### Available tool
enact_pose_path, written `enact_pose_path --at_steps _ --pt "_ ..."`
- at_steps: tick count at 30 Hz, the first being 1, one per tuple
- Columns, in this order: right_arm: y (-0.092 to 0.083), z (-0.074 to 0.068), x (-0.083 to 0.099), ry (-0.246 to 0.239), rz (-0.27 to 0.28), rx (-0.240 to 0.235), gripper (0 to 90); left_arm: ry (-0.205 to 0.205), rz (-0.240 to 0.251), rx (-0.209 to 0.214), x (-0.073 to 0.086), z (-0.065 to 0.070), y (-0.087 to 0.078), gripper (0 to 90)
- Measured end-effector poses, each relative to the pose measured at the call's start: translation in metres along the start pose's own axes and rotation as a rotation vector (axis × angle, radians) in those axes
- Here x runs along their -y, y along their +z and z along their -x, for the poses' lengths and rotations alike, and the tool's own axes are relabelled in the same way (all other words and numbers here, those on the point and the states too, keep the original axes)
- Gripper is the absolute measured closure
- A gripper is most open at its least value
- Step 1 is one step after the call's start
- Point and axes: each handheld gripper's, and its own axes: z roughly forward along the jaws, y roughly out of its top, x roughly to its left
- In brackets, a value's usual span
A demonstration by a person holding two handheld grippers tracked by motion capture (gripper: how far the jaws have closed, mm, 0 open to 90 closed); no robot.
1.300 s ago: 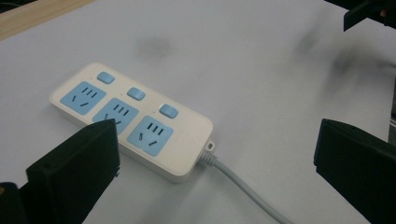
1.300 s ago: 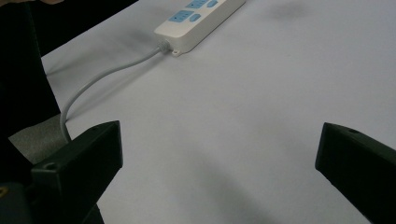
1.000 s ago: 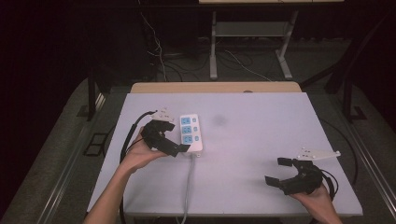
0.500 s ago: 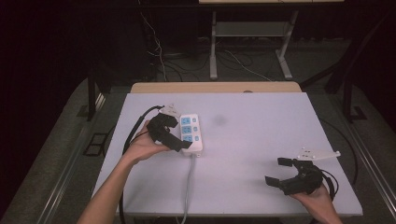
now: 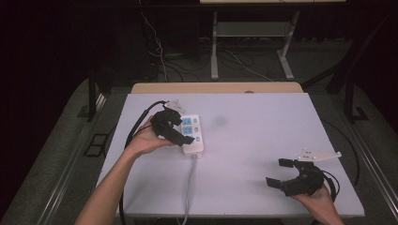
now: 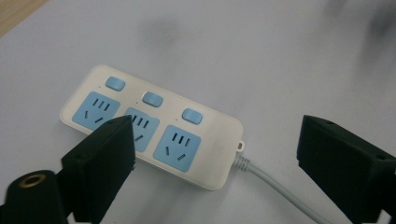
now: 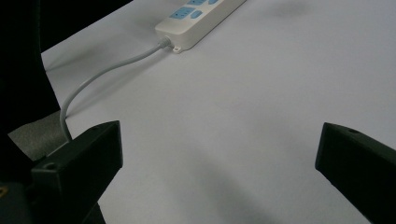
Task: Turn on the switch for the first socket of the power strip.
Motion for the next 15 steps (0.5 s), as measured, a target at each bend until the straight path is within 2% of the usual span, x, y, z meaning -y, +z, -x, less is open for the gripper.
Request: enact_pose_path --at_steps 8,15 --pt "0.000 0.000 0.000 -0.001 -0.002 -0.001 0.3 0.000 -0.005 0.005 -0.006 -0.008 0.004 25.4" --pt "0.001 0.000 0.000 -0.001 -0.004 0.000 0.3 -0.003 0.019 0.001 -0.010 -0.015 0.007 40.3"
